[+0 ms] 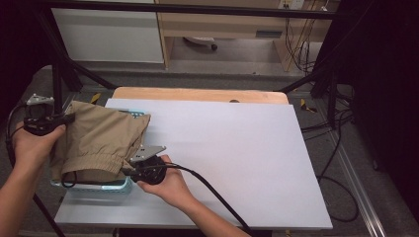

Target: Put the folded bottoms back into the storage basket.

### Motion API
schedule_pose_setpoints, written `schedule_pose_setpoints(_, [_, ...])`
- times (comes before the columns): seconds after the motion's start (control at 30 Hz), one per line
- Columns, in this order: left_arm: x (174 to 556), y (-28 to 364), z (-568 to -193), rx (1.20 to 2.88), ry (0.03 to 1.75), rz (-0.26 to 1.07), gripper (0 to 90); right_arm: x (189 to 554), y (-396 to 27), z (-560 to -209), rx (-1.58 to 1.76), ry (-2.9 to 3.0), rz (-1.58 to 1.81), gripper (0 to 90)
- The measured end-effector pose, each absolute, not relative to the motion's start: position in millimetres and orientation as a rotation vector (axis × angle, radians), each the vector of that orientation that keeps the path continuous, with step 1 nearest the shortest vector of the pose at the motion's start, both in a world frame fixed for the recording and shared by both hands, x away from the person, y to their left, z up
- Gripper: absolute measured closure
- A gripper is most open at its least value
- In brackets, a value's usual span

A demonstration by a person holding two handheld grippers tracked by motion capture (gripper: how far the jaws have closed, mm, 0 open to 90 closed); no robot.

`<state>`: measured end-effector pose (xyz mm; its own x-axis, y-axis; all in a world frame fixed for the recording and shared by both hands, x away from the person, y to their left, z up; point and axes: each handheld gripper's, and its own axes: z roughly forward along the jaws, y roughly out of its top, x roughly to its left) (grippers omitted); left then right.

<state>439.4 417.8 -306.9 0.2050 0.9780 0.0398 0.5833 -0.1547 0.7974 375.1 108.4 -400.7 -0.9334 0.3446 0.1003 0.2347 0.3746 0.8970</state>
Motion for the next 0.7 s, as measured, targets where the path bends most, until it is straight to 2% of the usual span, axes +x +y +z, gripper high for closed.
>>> schedule_pose_setpoints(0.2, [440, 416, -309, 1.833, 1.452, 0.768, 82.3, 371, 105, -399, 0.525, 2.506, 1.602, 70.7])
schedule_pose_setpoints(0.37, [440, 413, -310, 1.841, 1.447, 0.766, 82.3, 368, 103, -398, 0.502, 2.49, 1.596, 81.1])
schedule_pose_setpoints(0.7, [443, 410, -319, 1.853, 1.459, 0.78, 82.2, 372, 107, -400, 0.526, 2.496, 1.608, 81.8])
